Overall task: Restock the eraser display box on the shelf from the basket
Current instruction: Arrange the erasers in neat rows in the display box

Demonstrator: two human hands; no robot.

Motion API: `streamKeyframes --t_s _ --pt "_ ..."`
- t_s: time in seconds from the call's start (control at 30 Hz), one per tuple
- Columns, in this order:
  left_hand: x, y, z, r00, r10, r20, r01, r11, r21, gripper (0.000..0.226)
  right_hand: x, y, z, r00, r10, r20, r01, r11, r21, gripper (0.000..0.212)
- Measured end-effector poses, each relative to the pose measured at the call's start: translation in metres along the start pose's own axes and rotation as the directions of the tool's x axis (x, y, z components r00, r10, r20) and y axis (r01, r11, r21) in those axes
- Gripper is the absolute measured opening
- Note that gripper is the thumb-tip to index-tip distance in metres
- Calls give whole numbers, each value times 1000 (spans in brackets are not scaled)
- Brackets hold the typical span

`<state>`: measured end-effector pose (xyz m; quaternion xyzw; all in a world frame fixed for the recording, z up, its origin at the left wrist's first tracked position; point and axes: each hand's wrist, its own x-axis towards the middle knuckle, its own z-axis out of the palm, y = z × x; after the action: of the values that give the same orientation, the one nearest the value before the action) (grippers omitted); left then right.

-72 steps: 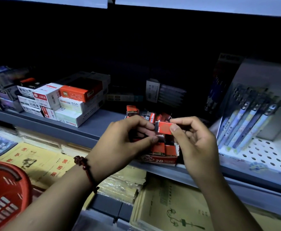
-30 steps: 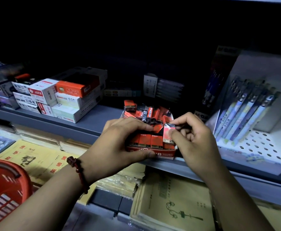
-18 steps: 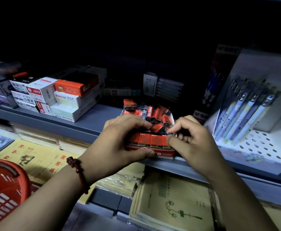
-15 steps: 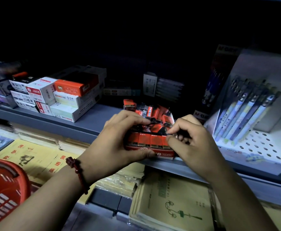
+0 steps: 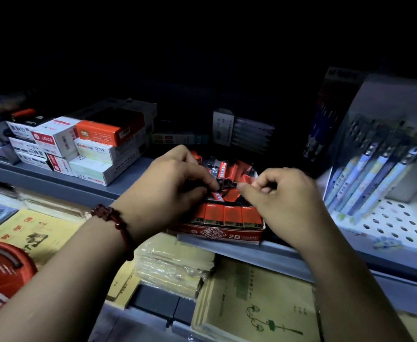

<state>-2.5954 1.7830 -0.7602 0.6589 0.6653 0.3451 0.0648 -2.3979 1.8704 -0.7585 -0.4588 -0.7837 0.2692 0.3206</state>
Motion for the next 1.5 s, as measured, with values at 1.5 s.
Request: streamKeyframes --t_s 1.5 --pt "16 -23 6 955 85 -286 -90 996 -6 15 22 21 22 976 110 -189 -63 969 239 38"
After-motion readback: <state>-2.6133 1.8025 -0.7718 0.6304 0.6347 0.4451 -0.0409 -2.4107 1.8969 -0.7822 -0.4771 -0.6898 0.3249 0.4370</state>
